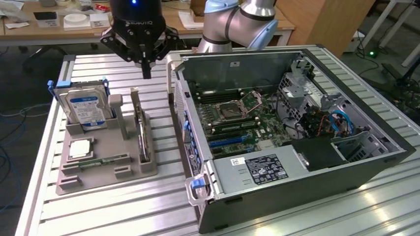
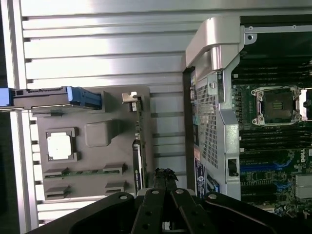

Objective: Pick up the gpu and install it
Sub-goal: 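Reach for the gpu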

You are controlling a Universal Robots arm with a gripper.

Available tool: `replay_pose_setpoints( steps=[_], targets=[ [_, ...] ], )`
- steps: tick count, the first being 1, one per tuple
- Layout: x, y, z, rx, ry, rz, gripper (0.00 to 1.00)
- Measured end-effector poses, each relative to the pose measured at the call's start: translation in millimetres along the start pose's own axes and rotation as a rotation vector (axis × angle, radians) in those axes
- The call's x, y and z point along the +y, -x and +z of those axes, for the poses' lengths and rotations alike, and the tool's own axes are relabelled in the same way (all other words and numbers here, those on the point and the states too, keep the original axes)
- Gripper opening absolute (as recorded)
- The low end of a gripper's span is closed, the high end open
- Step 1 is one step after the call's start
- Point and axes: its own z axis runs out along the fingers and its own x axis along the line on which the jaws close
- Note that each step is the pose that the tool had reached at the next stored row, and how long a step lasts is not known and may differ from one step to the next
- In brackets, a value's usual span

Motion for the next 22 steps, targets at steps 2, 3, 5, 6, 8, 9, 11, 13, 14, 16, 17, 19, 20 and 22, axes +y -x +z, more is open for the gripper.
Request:
replay_pose_setpoints(
  steps=[2,3,5,6,8,9,11,13,14,16,17,19,20,22],
  targets=[
    [-0.3,-3.5,0.0,-0.0001,0.0001,0.000,0.11],
    [-0.5,-5.2,0.0,0.0000,0.0000,0.000,0.11],
    [-0.8,-8.4,0.0,-0.0001,0.0001,0.000,0.11],
    [-1.0,-10.0,-0.1,-0.0001,0.0001,0.000,0.11],
    [-1.3,-13.1,0.0,-0.0001,0.0001,0.000,0.11],
    [-1.5,-14.7,-0.1,0.0000,0.0001,0.000,0.11],
    [-1.9,-17.9,-0.1,-0.0001,0.0000,0.000,0.11],
    [-2.2,-21.1,-0.2,0.0000,0.0000,0.000,0.11],
    [-2.4,-22.7,-0.2,-0.0001,0.0000,0.000,0.11],
    [-2.8,-26.0,-0.3,0.0000,0.0000,0.000,0.11],
    [-3.0,-27.4,-0.3,-0.0001,0.0001,0.000,0.11],
    [-3.3,-30.4,-0.3,0.0000,0.0000,0.000,0.11],
    [-3.4,-31.8,-0.4,-0.0001,0.0000,0.000,0.11],
    [-3.8,-34.8,-0.4,0.0000,0.0000,0.000,0.11]
  ],
)
